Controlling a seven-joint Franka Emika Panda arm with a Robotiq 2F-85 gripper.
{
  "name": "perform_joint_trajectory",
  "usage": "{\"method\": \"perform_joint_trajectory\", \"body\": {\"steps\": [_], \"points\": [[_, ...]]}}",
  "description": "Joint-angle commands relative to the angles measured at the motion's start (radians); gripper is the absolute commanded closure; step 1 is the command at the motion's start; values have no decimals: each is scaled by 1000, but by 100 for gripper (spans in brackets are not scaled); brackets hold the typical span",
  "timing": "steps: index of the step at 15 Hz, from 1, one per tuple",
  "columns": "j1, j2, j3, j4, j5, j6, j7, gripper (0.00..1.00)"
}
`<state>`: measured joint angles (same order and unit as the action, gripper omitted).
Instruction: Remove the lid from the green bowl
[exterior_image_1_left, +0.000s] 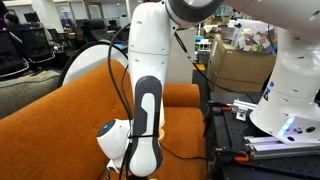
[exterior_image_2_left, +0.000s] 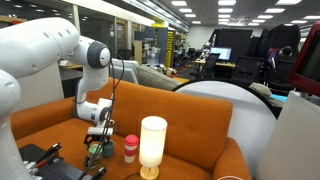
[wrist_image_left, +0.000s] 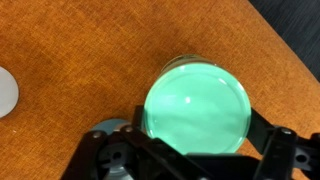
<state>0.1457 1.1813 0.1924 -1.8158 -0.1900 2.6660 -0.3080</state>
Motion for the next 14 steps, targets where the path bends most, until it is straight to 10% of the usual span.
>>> {"method": "perform_joint_trajectory", "body": {"steps": [1, 14], "points": [[-7, -10, 1, 1, -9, -6, -8, 31], [4, -28, -2, 11, -11, -2, -2, 31]]}}
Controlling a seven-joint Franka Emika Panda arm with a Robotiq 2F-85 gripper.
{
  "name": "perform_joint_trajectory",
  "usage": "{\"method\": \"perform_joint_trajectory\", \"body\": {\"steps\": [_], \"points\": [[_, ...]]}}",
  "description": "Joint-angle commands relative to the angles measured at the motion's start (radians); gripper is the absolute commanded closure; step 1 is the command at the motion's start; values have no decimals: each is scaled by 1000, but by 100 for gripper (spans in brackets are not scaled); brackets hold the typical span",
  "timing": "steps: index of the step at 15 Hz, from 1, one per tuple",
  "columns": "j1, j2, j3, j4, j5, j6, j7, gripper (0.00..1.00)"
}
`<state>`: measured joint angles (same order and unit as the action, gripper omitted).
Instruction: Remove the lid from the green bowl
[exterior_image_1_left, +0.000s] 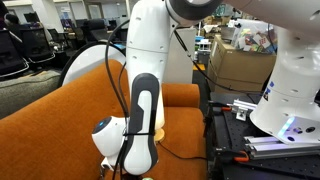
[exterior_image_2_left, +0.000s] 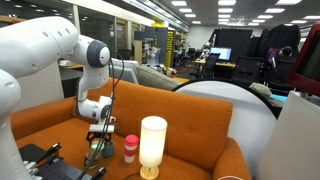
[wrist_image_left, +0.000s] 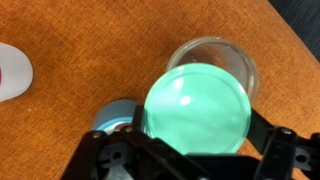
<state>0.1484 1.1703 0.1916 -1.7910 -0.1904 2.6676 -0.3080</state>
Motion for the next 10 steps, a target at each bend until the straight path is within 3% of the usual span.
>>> {"method": "perform_joint_trajectory", "body": {"steps": [1, 10], "points": [[1, -17, 0, -14, -11, -3, -3, 31], [31, -29, -7, -25, -29, -6, -2, 31]]}}
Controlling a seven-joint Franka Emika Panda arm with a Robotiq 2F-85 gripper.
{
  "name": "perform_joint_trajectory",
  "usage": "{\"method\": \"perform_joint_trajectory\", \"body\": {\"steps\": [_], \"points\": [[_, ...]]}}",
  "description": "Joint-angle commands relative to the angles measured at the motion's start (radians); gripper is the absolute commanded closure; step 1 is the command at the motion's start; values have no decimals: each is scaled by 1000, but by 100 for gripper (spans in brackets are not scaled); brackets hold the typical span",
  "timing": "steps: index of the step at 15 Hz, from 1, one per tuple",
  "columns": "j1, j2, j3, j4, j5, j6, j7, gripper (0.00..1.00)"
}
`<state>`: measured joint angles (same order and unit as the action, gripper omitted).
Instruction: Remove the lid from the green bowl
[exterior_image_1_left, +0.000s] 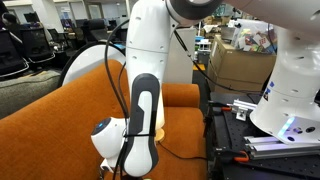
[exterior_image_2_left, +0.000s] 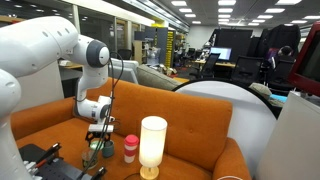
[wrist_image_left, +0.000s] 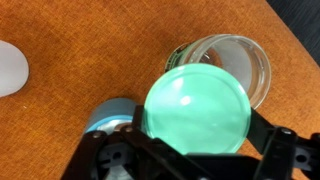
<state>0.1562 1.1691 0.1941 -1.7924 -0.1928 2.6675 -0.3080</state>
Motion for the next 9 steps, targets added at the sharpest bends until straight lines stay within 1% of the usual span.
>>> {"method": "perform_joint_trajectory", "body": {"steps": [1, 5, 9], "points": [[37, -32, -11, -25, -36, -10, -1, 31], [112, -43, -9, -16, -85, -24, -1, 31], [185, -25, 10, 38, -118, -52, -16, 31]]}}
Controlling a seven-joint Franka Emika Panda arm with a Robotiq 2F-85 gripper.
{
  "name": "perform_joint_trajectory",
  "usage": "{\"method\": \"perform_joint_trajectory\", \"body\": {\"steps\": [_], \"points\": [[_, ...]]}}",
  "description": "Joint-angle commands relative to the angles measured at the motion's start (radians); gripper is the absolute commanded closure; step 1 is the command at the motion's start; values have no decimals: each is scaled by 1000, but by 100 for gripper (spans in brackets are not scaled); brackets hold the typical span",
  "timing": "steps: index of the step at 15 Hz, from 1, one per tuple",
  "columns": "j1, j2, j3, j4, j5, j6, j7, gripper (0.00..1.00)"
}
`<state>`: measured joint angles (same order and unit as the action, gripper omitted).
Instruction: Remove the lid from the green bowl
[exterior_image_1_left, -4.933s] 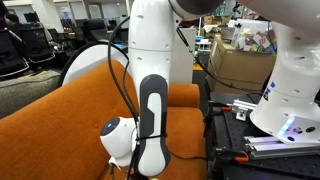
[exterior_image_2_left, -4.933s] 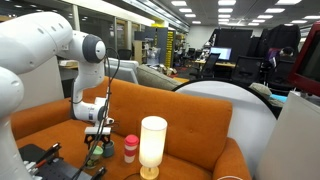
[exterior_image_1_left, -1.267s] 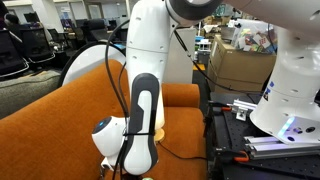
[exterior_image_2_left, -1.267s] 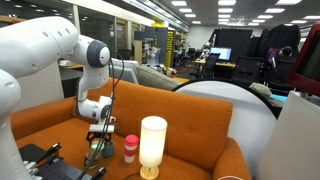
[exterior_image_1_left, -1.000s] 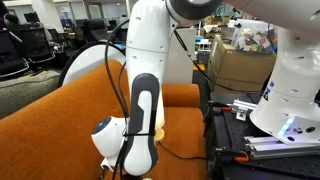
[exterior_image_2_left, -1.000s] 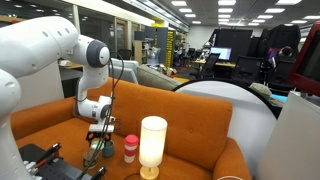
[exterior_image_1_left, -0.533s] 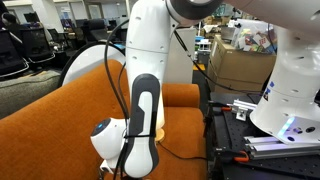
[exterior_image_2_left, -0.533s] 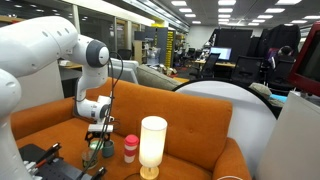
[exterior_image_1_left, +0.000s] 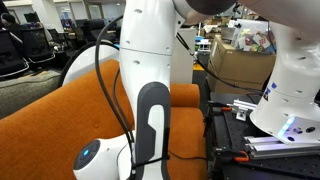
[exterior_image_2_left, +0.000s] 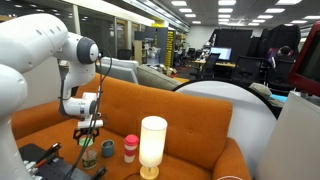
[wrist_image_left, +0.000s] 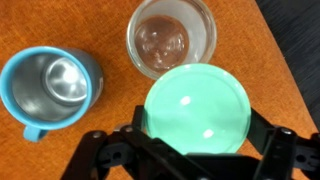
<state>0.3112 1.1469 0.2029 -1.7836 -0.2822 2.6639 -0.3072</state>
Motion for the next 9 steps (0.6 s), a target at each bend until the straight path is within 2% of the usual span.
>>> {"method": "perform_joint_trajectory", "body": {"steps": [1, 5, 9], "points": [[40, 8, 7, 49, -32, -56, -25, 31], [32, 87, 56, 154, -22, -106, -108, 31], [-15, 200, 118, 277, -16, -169, -273, 31]]}}
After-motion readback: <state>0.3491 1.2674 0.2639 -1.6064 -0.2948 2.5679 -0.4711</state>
